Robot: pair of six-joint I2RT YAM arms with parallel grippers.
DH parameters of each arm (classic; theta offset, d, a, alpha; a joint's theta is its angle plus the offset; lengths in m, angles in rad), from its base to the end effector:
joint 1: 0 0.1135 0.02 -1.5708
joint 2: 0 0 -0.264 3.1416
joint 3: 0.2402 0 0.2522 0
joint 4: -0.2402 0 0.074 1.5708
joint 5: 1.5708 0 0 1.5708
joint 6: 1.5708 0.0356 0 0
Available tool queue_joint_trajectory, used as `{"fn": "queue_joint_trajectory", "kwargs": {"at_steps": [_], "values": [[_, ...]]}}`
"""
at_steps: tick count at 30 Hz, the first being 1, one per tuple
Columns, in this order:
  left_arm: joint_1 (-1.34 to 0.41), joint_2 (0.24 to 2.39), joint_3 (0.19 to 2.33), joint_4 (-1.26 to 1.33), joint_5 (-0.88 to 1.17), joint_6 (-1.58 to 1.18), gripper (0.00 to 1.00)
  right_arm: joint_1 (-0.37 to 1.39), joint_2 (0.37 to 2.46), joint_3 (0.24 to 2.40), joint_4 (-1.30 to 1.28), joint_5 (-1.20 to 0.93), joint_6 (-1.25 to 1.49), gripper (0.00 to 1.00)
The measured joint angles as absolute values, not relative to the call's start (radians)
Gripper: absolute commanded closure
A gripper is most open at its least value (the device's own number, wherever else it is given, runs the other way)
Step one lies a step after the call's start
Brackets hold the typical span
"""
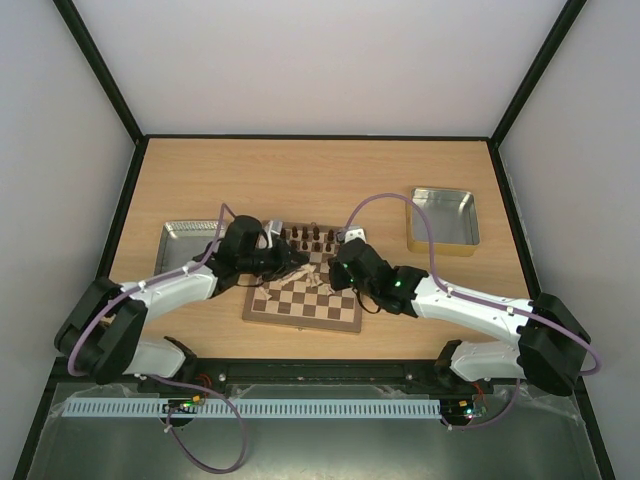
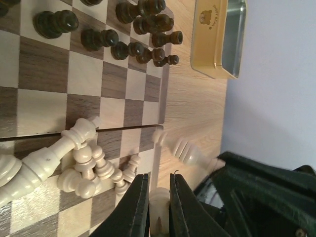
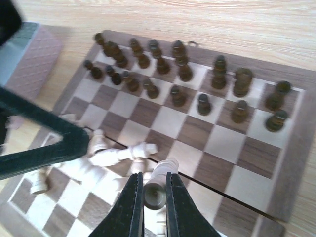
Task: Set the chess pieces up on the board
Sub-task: Pick up the chess piece from the chessboard, then place the chess piece on the chessboard.
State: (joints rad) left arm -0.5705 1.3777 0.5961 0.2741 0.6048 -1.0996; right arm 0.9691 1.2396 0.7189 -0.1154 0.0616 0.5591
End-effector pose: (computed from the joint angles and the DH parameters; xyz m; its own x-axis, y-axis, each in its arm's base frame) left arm 0.2211 -0.1660 0.1924 -0.9542 -0.2586 -0.1505 0.0271 0.4263 -0.9042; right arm 0.1516 0.2169 0.2283 -0.7066 -0.0938 -0.7013 -0.4954 0.7733 0.3957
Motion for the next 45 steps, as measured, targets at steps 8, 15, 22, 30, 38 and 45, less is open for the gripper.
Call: {"fn": "queue_joint_trajectory", "kwargs": {"at_steps": [8, 15, 22, 30, 38, 45], "values": [[-0.797, 1.32, 0.733, 0.001, 0.272, -0.892, 0.94, 0.94, 1.24, 0.719, -0.18, 0.172, 0.716, 0.97], [-1.07, 1.394, 0.811, -0.112, -0.001, -0.798, 0.95, 0.824, 1.193, 0.634, -0.159, 0.103, 0.818, 0.98], [-1.213, 1.551, 0.874, -0.221, -0.172, -0.789, 0.96, 0.777, 1.115, 0.579, -0.128, 0.031, 0.865, 0.98], [-1.24, 1.582, 0.888, -0.248, -0.246, -0.791, 0.93, 0.772, 1.1, 0.573, -0.091, 0.0, 0.883, 0.98], [-1.241, 1.604, 0.916, -0.255, -0.25, -0.788, 0.9, 0.772, 1.099, 0.563, -0.088, -0.001, 0.885, 0.98], [-1.241, 1.608, 0.921, -0.254, -0.233, -0.776, 0.83, 0.772, 1.092, 0.558, -0.087, -0.002, 0.891, 0.98]]}}
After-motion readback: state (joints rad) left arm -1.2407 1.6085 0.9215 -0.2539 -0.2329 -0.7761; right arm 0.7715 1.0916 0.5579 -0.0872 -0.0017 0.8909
